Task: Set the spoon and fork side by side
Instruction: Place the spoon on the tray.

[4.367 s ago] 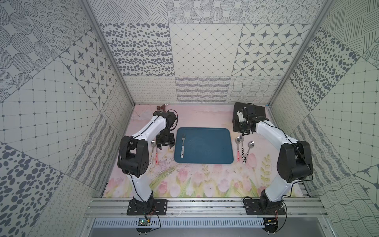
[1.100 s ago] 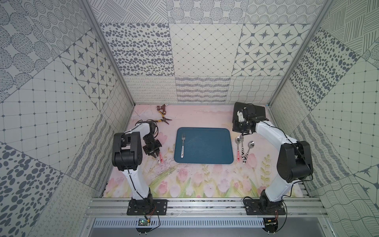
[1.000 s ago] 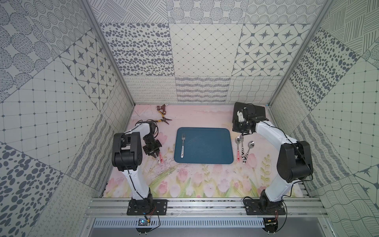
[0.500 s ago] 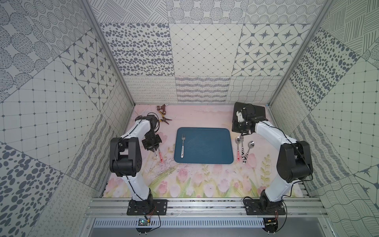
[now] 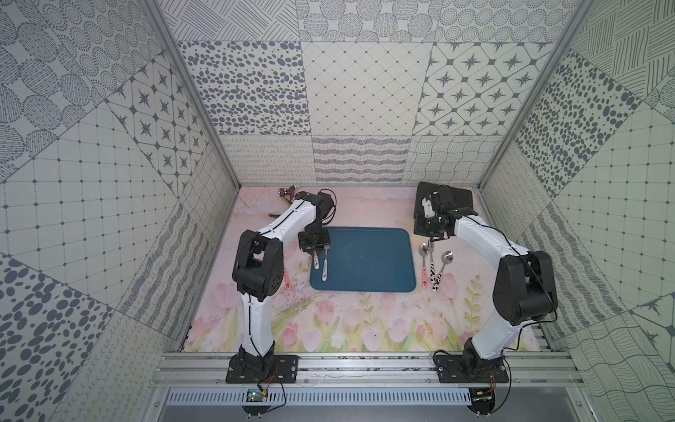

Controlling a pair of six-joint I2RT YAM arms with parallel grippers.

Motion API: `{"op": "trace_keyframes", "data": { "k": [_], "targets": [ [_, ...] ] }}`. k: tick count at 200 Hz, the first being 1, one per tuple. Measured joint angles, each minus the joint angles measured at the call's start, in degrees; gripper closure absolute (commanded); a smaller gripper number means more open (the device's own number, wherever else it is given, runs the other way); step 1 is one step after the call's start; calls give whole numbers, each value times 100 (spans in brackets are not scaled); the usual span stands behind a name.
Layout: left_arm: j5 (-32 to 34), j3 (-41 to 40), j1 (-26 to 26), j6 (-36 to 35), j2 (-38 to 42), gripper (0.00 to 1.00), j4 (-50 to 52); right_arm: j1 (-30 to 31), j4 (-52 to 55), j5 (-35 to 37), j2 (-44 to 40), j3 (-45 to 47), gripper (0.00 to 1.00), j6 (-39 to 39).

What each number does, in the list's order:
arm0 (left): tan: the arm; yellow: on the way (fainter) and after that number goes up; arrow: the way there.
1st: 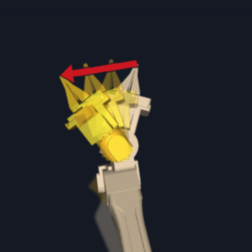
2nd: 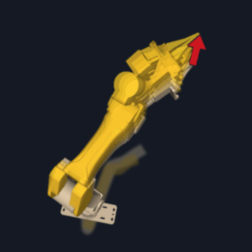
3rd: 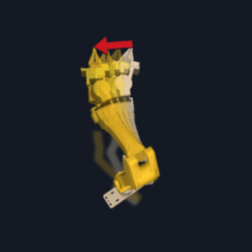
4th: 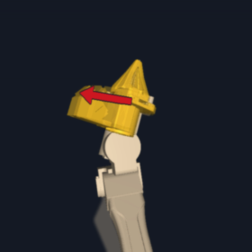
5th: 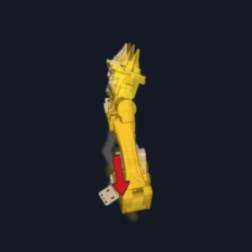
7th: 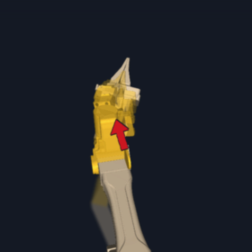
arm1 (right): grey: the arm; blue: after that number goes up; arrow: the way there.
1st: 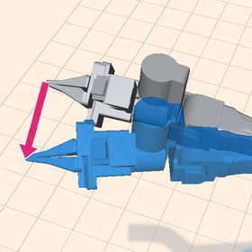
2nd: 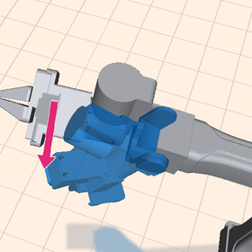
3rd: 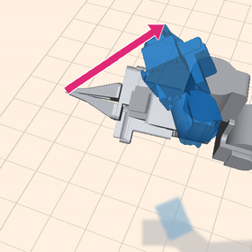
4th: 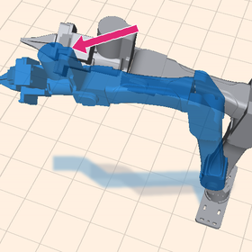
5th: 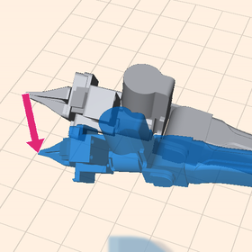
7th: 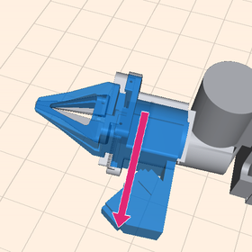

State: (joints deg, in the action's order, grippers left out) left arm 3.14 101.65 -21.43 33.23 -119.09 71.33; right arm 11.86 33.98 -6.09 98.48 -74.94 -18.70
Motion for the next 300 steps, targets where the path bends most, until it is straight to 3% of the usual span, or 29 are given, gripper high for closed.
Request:
{"op": "trace_keyframes", "data": {
  "k": [40,83,300],
  "targets": [
    [-4,848,-540,107,-673,100,341,-37,-2,11,-221,70,100,-22],
    [0,1220,-758,144,-1058,100,605,-39,-57,-13,-321,92,100,-48],
    [-136,1029,-968,61,-1585,100,879,-39,-94,-26,-457,243,100,-129]
  ]
}}
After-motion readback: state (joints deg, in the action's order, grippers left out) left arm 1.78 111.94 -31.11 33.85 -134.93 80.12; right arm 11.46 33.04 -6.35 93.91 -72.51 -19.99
